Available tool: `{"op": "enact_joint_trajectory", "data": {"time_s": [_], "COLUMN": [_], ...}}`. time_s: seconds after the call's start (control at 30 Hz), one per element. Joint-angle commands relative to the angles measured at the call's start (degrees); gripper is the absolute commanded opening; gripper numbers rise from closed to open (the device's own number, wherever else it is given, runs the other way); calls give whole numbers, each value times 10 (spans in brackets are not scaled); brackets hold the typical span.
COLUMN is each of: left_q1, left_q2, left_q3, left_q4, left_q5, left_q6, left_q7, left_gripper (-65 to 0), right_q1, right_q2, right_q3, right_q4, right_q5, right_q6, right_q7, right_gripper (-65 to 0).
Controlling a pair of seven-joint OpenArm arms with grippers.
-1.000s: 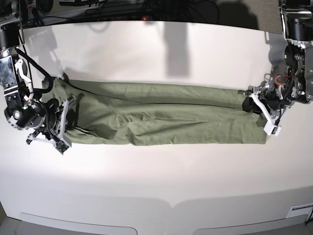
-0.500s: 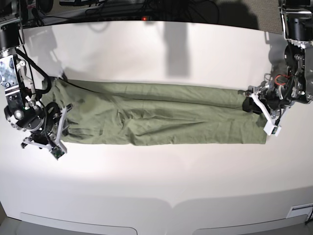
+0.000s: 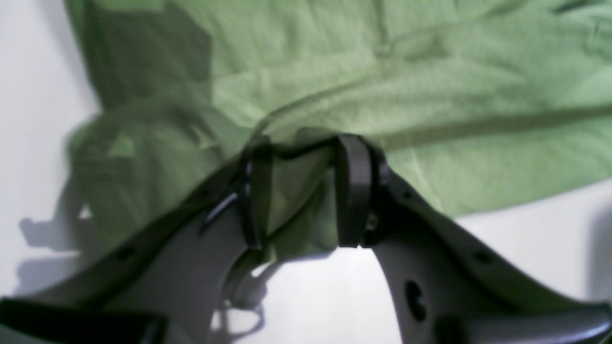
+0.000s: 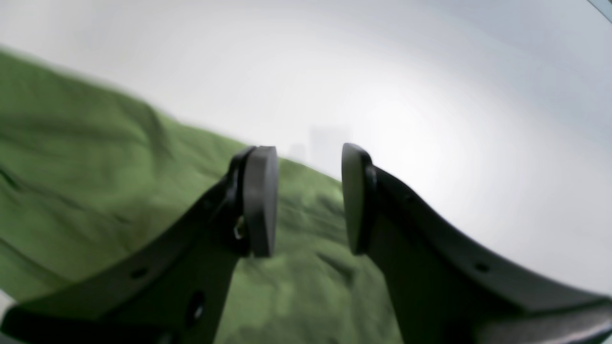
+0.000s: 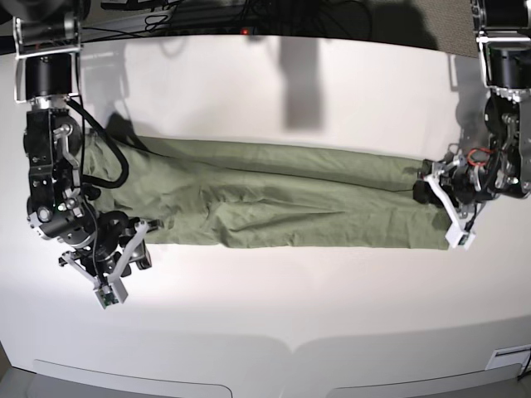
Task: Fold the T-shirt properly
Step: 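Smooth the strip ends with both grippers, pulling them apart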
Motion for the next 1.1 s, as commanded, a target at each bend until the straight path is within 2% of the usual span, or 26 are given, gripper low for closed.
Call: {"op": "enact_joint_trajectory", "data": {"time_s": [0.0,0.1,0.2,0.23,0.3,0.37,0.5,0.67,0.83,1.07], "left_q1": [-19,-27,-28,-28,-28,-28,-35,-49,-71,-82], "left_q2": [-8,-8,-11,-11,-11,-11,-13,-40,-76,-76], "left_q3": [-3,-3,-3,-3,-3,-3,-3,-3,-3,-3], "left_q4": [8,8,8,8,8,8,8,8,8,8], "left_q5": [-13,-12,-12,-12,-4,15,18,14,-30,-27], "left_q6": [0,0,-1,-1,-1,-1,-6,-7,-7,-7], "left_q7": [-11,-12,-16,-16,-16,-14,45,30,18,15], "left_gripper": [-431,-430,-427,-409,-319,-186,-191,-191,-191,-193], "right_q1": [12,12,12,12,12,12,12,12,12,12], "right_q2": [1,-23,-30,-30,-30,-30,-30,-30,-30,-30], "right_q3": [17,40,44,44,44,44,44,44,44,44], "right_q4": [10,11,11,11,11,11,11,11,11,11], "right_q5": [-1,-1,-1,-1,-2,-1,-1,-1,-1,-1], "right_q6": [1,21,30,31,31,31,31,31,31,31], "right_q7": [9,7,1,0,-3,-3,-4,-7,-7,-7], "right_gripper": [-423,-423,-423,-423,-423,-423,-423,-423,-423,-423]}}
